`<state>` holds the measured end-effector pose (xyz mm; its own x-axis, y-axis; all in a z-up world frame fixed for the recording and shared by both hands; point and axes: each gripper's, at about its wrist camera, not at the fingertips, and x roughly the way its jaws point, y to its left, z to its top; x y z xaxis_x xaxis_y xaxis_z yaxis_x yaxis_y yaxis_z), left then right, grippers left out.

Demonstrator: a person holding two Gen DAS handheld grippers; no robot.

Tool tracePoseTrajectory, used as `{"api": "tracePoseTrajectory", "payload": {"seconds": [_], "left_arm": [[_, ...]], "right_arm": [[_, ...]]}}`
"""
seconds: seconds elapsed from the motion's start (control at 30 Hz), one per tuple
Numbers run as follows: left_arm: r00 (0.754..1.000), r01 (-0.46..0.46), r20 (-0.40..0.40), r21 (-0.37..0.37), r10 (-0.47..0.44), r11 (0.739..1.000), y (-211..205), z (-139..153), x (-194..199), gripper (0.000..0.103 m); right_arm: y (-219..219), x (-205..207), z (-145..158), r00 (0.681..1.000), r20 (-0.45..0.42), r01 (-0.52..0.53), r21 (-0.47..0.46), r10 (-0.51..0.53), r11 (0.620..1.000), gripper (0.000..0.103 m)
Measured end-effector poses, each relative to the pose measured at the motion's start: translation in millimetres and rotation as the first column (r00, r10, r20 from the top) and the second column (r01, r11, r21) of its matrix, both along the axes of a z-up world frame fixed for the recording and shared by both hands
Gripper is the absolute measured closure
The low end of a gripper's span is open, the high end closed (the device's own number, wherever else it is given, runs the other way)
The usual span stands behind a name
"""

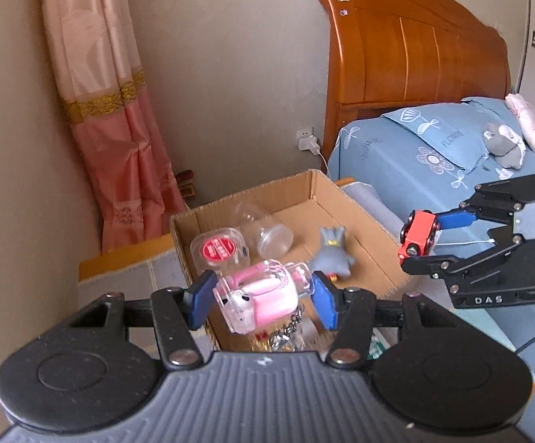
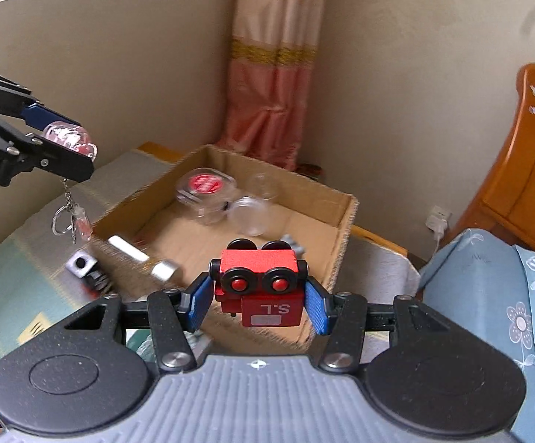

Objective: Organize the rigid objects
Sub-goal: 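Carry the red train and pink keychain into the box and open both tools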

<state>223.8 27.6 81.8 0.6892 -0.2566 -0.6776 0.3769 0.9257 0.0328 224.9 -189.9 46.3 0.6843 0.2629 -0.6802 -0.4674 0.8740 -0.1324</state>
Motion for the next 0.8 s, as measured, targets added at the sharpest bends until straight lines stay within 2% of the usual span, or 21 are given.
{"api": "tracePoseTrajectory", "payload": {"seconds": [0.13, 0.23, 0.3, 0.4, 0.73, 0.77, 0.8], "left_arm": [[1.0, 0.005, -0.014, 0.0, -0.005, 1.0, -9, -4, 20, 0.048], [1.0, 0.009, -0.024, -0.002, -0.009, 1.0, -14, -9, 27, 0.048], [0.999, 0.015, -0.032, 0.002, -0.015, 1.0, -18, -13, 31, 0.048], [0.999, 0.024, -0.04, 0.012, -0.024, 1.0, -23, -18, 35, 0.048], [0.998, -0.007, -0.064, 0.026, 0.009, 1.0, -26, -37, 52, 0.047], [0.999, -0.019, -0.048, 0.027, 0.021, 0.999, -25, -37, 52, 0.047], [0.999, -0.03, -0.034, 0.028, 0.031, 0.999, -25, -38, 51, 0.039]], "right_arm": [[2, 17, -9, 0.999, -0.027, 0.024, -0.012, -0.024, 1.0, 0.045], [2, 20, -15, 0.998, -0.058, 0.022, 0.018, -0.021, 1.0, 0.039], [1, 15, -15, 0.998, -0.053, 0.021, 0.025, -0.02, 0.999, 0.021], [2, 5, -16, 0.999, -0.04, 0.02, 0.019, -0.02, 1.0, 0.008], [3, -35, -11, 0.999, -0.044, 0.01, 0.009, -0.009, 1.0, 0.005], [4, -38, -10, 0.999, -0.043, 0.009, 0.008, -0.008, 1.0, 0.005], [4, -41, -10, 0.999, -0.041, 0.009, 0.008, -0.008, 1.0, 0.005]]}}
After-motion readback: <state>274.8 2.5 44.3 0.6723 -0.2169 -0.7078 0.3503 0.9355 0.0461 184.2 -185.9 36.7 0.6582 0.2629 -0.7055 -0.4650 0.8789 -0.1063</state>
